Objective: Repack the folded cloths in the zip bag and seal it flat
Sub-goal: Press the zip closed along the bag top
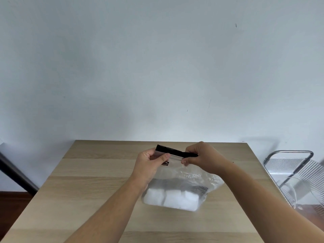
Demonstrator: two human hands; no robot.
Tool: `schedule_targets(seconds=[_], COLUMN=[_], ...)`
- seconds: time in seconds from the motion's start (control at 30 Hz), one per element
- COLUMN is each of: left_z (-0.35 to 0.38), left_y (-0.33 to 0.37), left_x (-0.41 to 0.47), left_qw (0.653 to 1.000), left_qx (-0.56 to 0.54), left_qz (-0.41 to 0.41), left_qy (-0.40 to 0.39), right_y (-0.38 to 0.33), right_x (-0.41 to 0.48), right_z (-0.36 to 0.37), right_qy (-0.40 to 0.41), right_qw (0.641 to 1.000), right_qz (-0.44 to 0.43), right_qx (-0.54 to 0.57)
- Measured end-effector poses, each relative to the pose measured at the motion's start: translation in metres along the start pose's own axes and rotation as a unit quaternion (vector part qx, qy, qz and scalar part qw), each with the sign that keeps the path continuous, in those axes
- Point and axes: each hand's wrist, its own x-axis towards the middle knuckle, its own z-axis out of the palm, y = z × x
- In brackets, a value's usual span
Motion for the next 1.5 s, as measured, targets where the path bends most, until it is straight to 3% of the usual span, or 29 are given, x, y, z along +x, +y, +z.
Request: schedule_targets(seconds=[0.17, 0.53, 1.2, 1.5], left_z=[-0.008, -0.015, -0.032, -0.038], left_y=[-0.003, -0.009, -0.015, -0.016], left_x=[0.005, 0.006, 0.016, 0.021], left_qw=[0.999, 1.0, 0.998, 0.997], left_qx=[-0.014, 0.006, -0.013, -0.014], left_qz=[-0.006, -0.017, -0.032, -0.038], left_qy=[0.033, 0.003, 0.054, 0.07], right_y=[0.006, 0.007, 0.025, 0.038], right_x=[0.001, 0.006, 0.001, -0.002], right_z=[-0.005, -0.001, -0.009, -0.016], right_qy=[-0.007, -0.026, 0.032, 0.067], right_qw=[0.999, 0.999, 0.993, 0.994], right_qz=[0.024, 0.03, 0.064, 0.072], right_qx=[-0.024, -0.027, -0.09, -0.049])
